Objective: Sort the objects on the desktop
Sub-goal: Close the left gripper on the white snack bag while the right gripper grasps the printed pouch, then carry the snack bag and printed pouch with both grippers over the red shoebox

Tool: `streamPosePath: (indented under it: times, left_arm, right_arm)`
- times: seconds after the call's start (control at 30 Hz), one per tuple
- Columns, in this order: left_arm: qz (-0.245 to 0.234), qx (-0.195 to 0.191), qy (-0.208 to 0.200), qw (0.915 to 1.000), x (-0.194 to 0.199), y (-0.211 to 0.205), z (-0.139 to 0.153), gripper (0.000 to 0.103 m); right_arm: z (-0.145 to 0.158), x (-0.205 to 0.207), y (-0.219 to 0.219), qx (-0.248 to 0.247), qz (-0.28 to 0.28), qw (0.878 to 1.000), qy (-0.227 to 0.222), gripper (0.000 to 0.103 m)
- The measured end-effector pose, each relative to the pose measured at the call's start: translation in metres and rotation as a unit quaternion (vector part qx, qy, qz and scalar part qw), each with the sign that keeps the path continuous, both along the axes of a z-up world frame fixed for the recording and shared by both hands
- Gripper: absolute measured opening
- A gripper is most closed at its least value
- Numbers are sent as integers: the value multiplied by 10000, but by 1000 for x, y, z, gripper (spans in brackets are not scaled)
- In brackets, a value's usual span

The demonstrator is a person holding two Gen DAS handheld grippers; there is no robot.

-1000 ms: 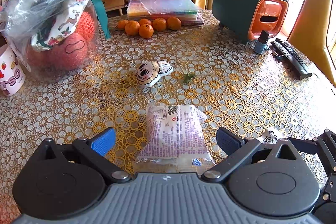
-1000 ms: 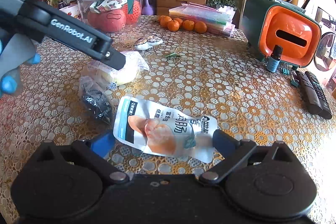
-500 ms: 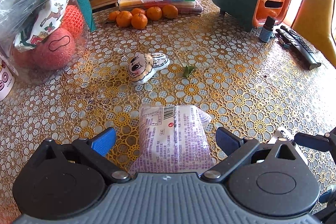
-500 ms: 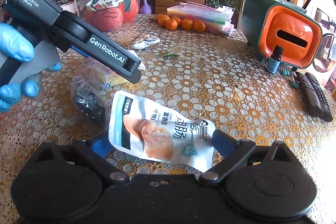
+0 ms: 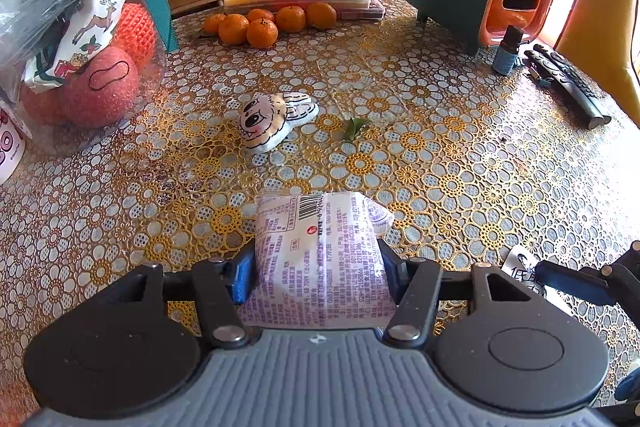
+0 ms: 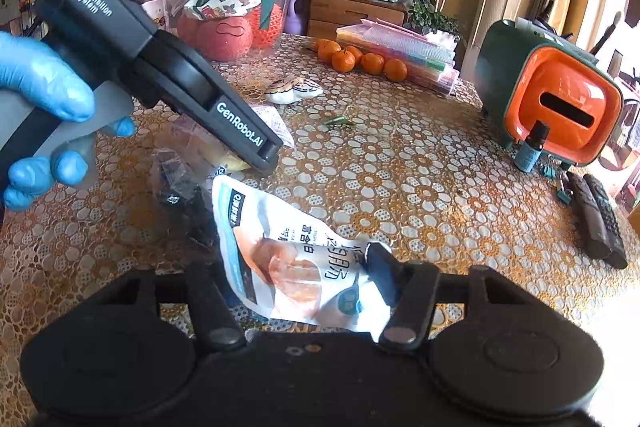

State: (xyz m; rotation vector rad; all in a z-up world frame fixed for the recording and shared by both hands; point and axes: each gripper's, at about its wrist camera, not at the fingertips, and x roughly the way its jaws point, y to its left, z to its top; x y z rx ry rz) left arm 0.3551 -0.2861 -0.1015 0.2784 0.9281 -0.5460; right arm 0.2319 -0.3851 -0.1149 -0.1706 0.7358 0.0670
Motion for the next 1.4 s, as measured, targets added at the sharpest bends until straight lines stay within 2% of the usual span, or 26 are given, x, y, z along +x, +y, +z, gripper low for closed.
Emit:
streamPosePath:
  times: [0.23, 0.37, 0.83, 1.13, 1.4]
  left_arm:
    - [55, 33, -24, 10000, -5, 4, 4, 55]
    - [112, -27, -53, 9999, -10, 12, 11, 54]
    - [239, -338, -238, 9989, -45, 51, 56, 54]
    - [287, -558, -322, 9975, -84, 87, 84, 54]
    - [315, -728, -360, 9962, -127, 129, 105, 54]
  right_arm:
    - [1, -6, 10, -363, 108, 9993, -61, 51]
    - [6, -10, 11, -339, 97, 9993, -102, 47]
    - [41, -40, 22, -335, 108, 9989, -301, 47]
    - [68, -69, 28, -201, 21, 9989, -418, 47]
    - [92, -95, 54, -100, 263, 9983, -507, 47]
